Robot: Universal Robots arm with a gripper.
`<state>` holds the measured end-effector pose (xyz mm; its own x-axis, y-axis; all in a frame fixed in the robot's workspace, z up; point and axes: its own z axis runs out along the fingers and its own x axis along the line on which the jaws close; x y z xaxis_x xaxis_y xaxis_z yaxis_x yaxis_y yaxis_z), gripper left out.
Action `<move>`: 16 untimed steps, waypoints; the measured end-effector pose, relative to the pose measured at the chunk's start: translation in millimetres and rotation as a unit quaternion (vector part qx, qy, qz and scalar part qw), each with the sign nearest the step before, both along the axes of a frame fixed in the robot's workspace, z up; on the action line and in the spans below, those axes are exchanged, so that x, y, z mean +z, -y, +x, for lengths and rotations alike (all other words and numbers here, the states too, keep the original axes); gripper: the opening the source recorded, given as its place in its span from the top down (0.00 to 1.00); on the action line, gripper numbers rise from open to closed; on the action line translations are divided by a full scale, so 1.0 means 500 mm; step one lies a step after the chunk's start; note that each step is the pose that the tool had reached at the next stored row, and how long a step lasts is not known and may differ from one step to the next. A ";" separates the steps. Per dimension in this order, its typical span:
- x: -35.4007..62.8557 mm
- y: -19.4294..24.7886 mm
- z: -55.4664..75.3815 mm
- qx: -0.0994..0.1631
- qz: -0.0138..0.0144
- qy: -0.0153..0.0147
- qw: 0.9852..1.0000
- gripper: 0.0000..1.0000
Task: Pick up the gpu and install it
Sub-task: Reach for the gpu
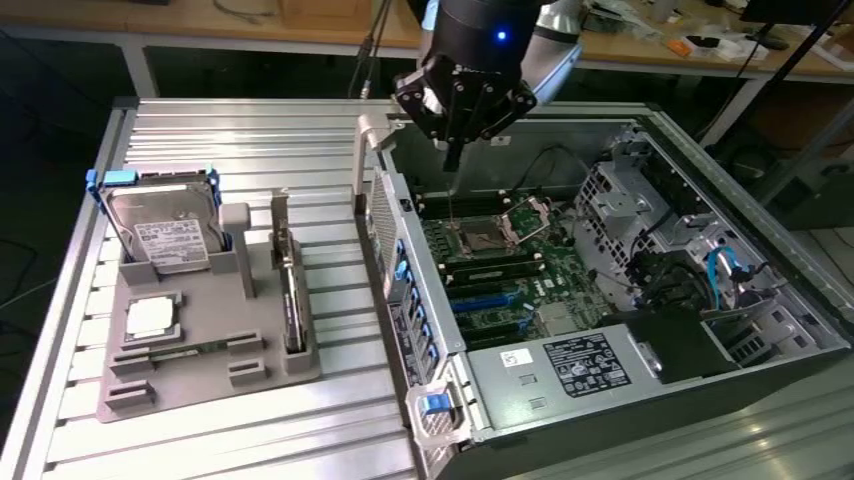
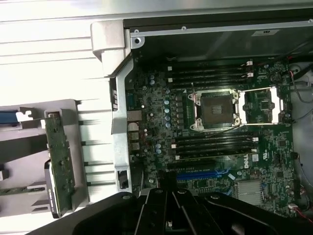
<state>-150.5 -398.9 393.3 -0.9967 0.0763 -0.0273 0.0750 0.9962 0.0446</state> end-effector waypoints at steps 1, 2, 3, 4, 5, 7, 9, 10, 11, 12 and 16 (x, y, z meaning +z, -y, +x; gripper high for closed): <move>0.000 0.0000 -0.006 0.000 0.000 0.000 1.000 0.89; 0.000 0.0000 -0.012 0.000 0.000 0.000 1.000 0.89; 0.000 0.0000 -0.020 0.000 0.000 0.000 1.000 0.89; 0.000 0.0001 -0.026 0.000 0.000 0.000 1.000 0.89; 0.000 0.0000 -0.035 0.000 0.000 0.000 1.000 0.89; 0.000 0.0000 -0.045 0.000 0.000 0.000 1.000 0.89; 0.000 0.0000 -0.064 0.000 0.000 0.001 1.000 0.89; 0.000 0.0000 -0.069 0.000 0.000 0.001 1.000 0.89; 0.000 0.0000 -0.075 0.000 0.000 0.001 1.000 0.89; 0.000 0.0000 -0.080 0.000 0.000 0.001 1.000 0.89; 0.000 0.0000 -0.101 0.000 0.000 0.001 1.000 0.89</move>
